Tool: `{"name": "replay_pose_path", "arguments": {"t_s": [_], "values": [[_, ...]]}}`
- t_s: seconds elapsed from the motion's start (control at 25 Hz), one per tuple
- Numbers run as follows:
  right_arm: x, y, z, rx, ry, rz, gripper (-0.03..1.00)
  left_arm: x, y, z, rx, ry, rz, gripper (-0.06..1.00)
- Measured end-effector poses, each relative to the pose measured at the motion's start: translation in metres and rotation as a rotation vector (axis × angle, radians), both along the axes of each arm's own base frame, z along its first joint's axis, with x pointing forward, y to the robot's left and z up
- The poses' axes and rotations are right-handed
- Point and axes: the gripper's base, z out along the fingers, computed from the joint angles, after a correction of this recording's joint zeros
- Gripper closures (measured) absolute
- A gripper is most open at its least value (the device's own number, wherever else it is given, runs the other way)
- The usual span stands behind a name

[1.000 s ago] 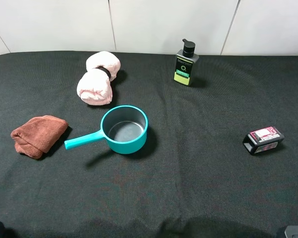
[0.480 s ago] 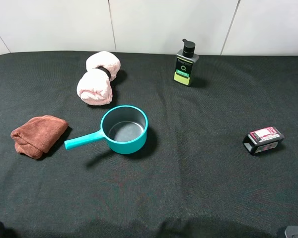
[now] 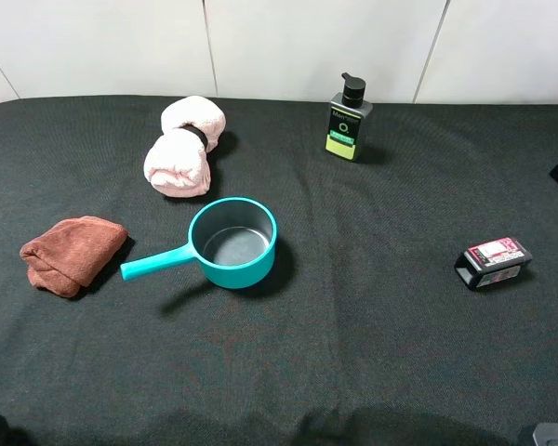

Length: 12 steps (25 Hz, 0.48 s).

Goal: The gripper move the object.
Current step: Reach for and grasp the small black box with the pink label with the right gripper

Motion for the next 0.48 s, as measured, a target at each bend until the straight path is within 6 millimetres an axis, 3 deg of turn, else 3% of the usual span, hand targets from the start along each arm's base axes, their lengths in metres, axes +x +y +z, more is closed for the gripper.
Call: {"name": "replay_pose_path", "arguments": {"t_s": [0.48], "values": [[-0.0010,0.0041,-0.0011,-0.110,0.012,0.380,0.35,0.0000,0.0000,0.0000,0.000,0.000,0.000,0.18]]}}
